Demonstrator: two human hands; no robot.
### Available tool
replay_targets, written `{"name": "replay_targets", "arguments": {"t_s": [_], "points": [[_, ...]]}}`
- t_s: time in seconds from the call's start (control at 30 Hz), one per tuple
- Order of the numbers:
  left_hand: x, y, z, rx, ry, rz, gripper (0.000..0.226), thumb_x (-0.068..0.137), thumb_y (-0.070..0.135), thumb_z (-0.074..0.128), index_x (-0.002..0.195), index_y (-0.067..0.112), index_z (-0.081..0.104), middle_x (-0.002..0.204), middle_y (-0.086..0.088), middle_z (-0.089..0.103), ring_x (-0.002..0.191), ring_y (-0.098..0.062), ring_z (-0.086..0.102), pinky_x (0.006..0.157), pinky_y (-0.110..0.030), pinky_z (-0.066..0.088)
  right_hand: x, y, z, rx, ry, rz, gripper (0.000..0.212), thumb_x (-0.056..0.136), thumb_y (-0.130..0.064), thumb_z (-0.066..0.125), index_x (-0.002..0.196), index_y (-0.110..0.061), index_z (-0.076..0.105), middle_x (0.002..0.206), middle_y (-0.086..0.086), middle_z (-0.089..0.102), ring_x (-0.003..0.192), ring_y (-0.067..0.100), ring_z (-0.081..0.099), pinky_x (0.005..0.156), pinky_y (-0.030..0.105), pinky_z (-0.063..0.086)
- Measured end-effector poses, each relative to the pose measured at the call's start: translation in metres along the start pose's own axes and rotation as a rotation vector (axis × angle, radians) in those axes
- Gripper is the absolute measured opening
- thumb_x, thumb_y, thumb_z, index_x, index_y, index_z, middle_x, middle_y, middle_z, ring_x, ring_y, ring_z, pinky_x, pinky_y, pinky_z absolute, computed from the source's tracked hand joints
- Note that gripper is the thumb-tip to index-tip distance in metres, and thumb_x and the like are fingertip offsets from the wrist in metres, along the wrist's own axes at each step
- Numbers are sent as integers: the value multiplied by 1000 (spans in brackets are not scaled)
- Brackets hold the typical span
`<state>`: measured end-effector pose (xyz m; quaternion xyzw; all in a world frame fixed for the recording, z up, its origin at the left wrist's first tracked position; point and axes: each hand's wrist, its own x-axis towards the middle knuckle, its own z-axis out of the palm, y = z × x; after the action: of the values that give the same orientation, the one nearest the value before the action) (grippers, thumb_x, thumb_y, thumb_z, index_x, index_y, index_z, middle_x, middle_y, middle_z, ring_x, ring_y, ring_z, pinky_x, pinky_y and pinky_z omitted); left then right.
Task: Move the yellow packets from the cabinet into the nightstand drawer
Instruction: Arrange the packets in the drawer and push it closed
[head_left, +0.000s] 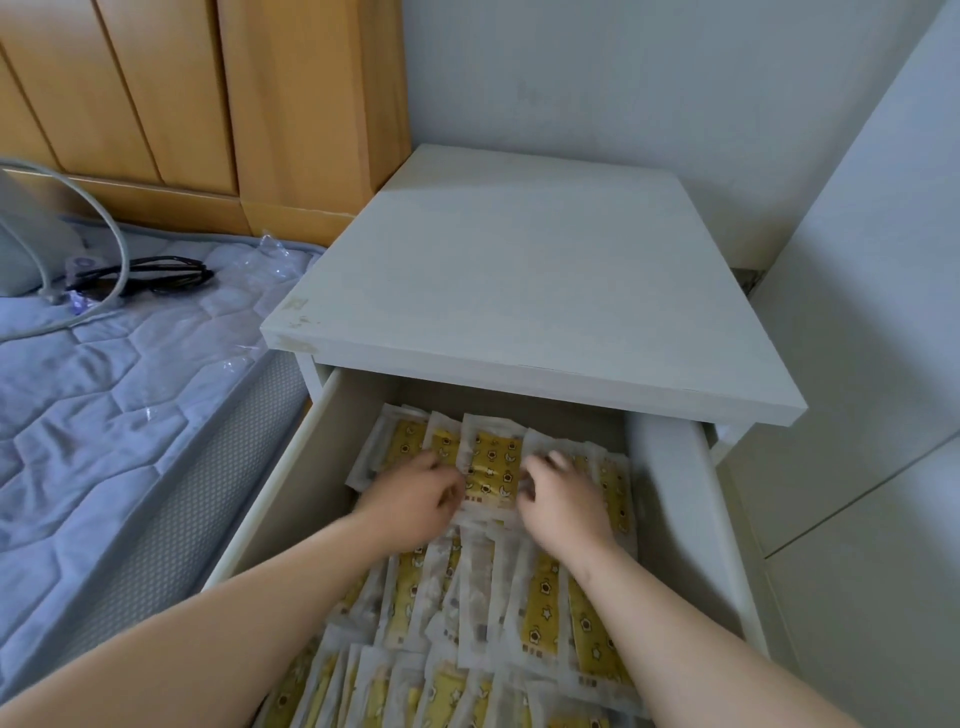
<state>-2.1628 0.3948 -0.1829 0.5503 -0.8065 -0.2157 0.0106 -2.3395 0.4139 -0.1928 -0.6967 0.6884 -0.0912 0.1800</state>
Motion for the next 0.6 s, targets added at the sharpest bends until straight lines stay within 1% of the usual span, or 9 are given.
{"name": "replay_targets", "arguments": {"t_s": [0.07,0.13,0.2,0.27,0.37,0.43,0.47,0.53,0.6], "points": [[-10,3,0,26,-63,-1,23,94,32,49,114,27,59,114,6,48,102,-11,48,88,-25,45,-10,-3,0,-7,-62,-24,28,94,-25,47,120,-20,55,118,-2,53,104,17,53,87,31,50],[-20,7,0,127,-101,-10,22,92,35,52,110,26,59,108,4,47,101,-14,47,84,-27,43,-21,-6,1,-28,-94,-56,27,93,-27,48,118,-21,57,116,-2,53,105,17,52,89,31,48],[-29,13,4,208,-186,-46,19,89,41,54,97,25,61,101,2,51,96,-16,48,78,-28,41,-32,-9,3,-40,-145,-81,29,91,-29,49,118,-21,58,116,-1,53,109,19,50,93,33,45],[-36,17,10,167,-298,-123,25,87,47,55,85,23,59,90,2,55,84,-15,51,70,-27,41,-40,-11,4,-60,-196,-87,32,89,-31,50,117,-21,59,118,0,53,112,21,49,95,35,44],[-41,22,16,65,-352,-187,25,88,42,58,87,18,62,81,3,55,77,-15,50,58,-23,37,-47,-9,-1,-65,-192,-66,32,88,-31,49,117,-23,59,118,0,54,109,20,49,92,34,46],[-43,25,19,-15,-324,-226,22,88,34,61,92,13,66,83,2,57,78,-14,52,61,-22,39,-52,-6,-4,-46,-184,-52,30,88,-31,48,114,-23,60,114,0,55,105,19,51,90,34,47],[-44,26,19,-76,-308,-258,18,88,30,62,87,12,65,80,1,58,75,-14,53,60,-21,41,-53,-5,-4,-39,-180,-47,29,89,-31,49,114,-22,60,113,0,55,104,18,52,89,34,48],[-46,26,23,-308,-283,-374,14,89,19,63,78,11,60,69,-1,60,63,-12,57,54,-19,47,-56,-3,-5,-21,-174,-37,28,90,-32,49,114,-23,60,113,0,55,103,17,53,89,34,49],[-48,25,23,-577,-275,-522,9,89,8,61,82,4,58,63,-7,62,55,-13,60,52,-22,53,-56,-2,-4,0,-170,-31,28,90,-31,50,115,-23,60,114,0,55,103,17,53,90,34,49]]}}
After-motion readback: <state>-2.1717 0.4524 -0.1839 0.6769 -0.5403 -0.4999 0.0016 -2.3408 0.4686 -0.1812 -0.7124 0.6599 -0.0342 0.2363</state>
